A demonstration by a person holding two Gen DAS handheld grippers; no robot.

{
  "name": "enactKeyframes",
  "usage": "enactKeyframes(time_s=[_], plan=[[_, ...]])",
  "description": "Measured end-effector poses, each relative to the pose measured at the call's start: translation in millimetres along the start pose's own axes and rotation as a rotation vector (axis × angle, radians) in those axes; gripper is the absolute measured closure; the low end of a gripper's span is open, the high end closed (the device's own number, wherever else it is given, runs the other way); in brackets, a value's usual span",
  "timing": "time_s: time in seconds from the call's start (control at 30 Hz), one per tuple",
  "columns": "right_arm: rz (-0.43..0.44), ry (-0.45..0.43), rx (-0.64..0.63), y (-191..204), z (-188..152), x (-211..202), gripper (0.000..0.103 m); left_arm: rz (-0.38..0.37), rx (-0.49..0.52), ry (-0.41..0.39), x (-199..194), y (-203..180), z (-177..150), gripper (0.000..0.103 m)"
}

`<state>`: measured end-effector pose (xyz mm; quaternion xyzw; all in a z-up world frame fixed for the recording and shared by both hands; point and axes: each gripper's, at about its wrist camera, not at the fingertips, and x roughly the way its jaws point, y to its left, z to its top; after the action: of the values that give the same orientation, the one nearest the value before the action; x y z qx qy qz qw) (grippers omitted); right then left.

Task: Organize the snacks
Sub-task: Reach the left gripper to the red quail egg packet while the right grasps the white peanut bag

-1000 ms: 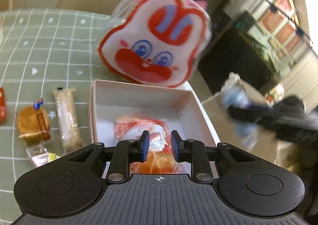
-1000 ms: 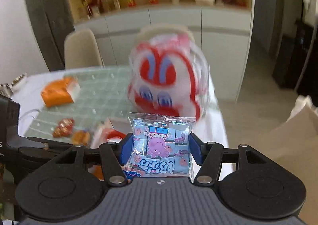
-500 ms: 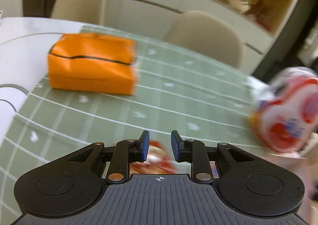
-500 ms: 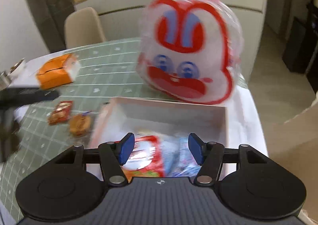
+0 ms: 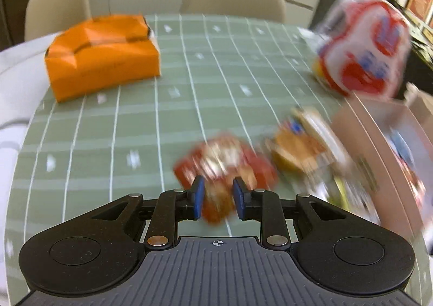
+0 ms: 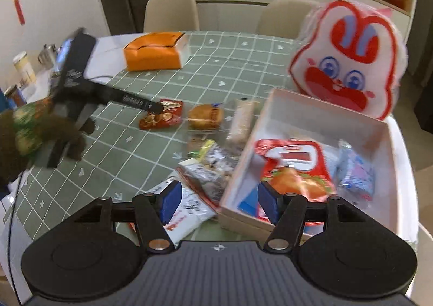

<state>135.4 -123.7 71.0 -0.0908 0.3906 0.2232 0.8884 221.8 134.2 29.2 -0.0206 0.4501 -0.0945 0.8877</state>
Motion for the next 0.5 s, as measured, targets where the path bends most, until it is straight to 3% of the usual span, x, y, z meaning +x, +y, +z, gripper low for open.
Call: enactKeyframes(time_s=[0.07,0.1,0.17,0.23,0.37,0.5], plan=[[0.016,0.017,0.019,8.7,-4.2,6.9,0.038,-0.028,0.013,0.030,-5.9,-5.4,-21.8,0.075],[0.011,0.014,0.022,15.1,-8.1,10.6,0.032,-0.036,0.034,0.027,-10.8,-9.9,-35.3,0.075],[-0.037,-0.021,-0.012,28.9,-15.8,12.8,0.029,-0.040,0.062,0.025,-15.4,-16.6,-46.4,0.076],[-0.092,-0.040,-0.052,41.2,-20.4,15.8,0.029,-0.110,0.030,0.017,-25.5,-14.9,-50.7,0.076],[-0.082,-0.057,-0.072,58.2,-27.5,16.1,0.029,-0.154,-0.010,-0.033,-34.7,-3.4,-27.1,0.076],[-0.081,-0.041,-0.038,62.7,-31.2,12.1,0.029,-0.102,-0.031,-0.124,-18.3,10.4,20.8,0.076]])
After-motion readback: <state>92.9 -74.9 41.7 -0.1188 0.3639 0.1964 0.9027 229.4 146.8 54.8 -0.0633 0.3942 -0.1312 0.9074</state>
